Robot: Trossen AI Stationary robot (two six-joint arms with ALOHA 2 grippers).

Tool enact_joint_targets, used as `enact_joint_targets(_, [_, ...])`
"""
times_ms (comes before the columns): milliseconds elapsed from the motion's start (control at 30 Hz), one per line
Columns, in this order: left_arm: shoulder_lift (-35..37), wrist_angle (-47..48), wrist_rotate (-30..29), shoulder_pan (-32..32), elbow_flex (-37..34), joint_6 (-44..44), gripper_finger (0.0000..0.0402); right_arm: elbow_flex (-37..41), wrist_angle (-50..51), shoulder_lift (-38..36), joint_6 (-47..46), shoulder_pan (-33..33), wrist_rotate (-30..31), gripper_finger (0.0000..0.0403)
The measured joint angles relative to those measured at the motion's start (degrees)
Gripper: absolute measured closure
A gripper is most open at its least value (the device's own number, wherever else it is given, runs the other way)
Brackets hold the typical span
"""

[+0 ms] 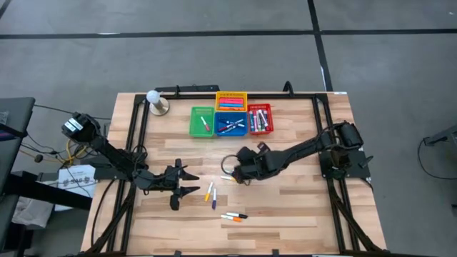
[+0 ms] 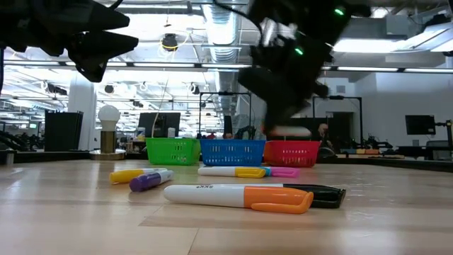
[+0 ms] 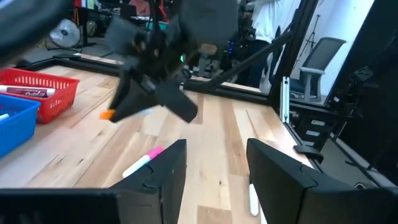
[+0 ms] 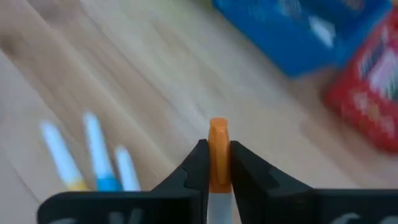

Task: Pick & Place Markers
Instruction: Put the top small orange highlighter pen into the green bin

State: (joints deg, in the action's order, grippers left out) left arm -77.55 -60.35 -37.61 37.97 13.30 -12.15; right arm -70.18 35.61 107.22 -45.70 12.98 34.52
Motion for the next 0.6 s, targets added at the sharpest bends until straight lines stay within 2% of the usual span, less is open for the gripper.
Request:
enact_joint_targets(200, [-0.2, 0.1, 0.0, -0.8, 0.0, 0.1, 0.0234, -8.1, -4.0, 0.0, 12.7, -5.5, -0.9, 0.0371])
enact_joint_targets(367, [-0.2, 0.1, 0.0, -1.0, 0.0, 0.1, 0.0234, -12.0, -17.4, 0.0, 23.5, -11.5, -8.2, 0.0371])
enact_joint_targets(600, [-0.2, 0.1, -0.1, -1.0, 0.0, 0.2, 0.0234, -12.7, -29.7, 0.3, 26.3, -19.6, -15.3, 0.0363])
